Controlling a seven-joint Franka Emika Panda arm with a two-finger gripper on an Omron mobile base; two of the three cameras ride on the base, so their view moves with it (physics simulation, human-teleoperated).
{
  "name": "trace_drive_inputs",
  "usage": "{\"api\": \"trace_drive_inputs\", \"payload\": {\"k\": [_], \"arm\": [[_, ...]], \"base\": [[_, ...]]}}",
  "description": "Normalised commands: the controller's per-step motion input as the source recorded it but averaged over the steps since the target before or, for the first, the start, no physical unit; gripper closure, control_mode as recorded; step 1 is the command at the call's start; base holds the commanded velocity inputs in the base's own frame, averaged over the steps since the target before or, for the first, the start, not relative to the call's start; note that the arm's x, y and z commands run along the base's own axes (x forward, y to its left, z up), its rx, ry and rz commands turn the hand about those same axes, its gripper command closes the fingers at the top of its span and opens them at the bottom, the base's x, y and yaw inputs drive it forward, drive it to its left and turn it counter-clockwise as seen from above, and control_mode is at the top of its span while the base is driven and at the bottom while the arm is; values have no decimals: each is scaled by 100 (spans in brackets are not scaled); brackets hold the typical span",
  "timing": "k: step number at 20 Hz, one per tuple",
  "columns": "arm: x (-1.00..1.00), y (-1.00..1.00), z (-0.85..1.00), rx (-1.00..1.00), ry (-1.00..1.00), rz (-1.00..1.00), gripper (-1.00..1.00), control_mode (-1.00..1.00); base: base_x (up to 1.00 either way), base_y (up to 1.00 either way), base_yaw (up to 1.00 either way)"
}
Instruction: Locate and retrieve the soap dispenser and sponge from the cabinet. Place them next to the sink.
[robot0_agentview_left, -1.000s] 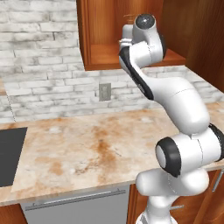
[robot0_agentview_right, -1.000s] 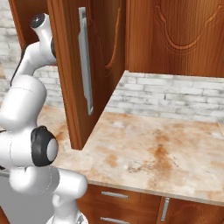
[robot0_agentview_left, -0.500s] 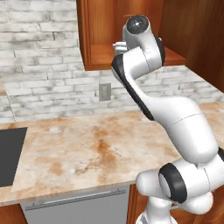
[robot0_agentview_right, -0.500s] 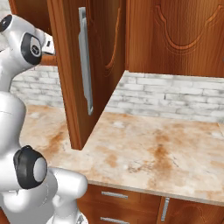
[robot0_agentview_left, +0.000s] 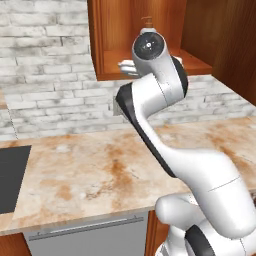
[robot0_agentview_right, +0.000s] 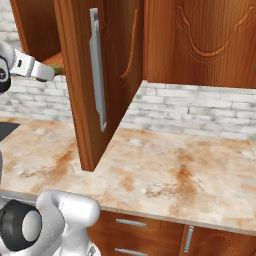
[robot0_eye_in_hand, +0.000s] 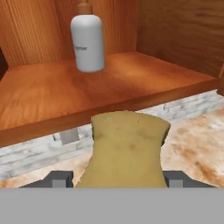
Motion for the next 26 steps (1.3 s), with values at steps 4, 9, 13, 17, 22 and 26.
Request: {"api": "trace_drive_inputs", "payload": {"k": [4, 9, 13, 17, 22, 26], "arm": [[-74, 62, -13, 0, 0, 9, 100, -100], [-40, 58, -43, 4, 2, 22, 100, -100], [-19, 60, -62, 6, 1, 20, 100, -100], [-44, 70, -75, 0, 0, 25, 100, -100], [-13, 49, -62, -9, 1, 29, 100, -100], [22, 48, -51, -10, 1, 23, 100, -100]], "base": [[0, 0, 0], [0, 0, 0], [0, 0, 0], [0, 0, 0], [0, 0, 0], [0, 0, 0]]}}
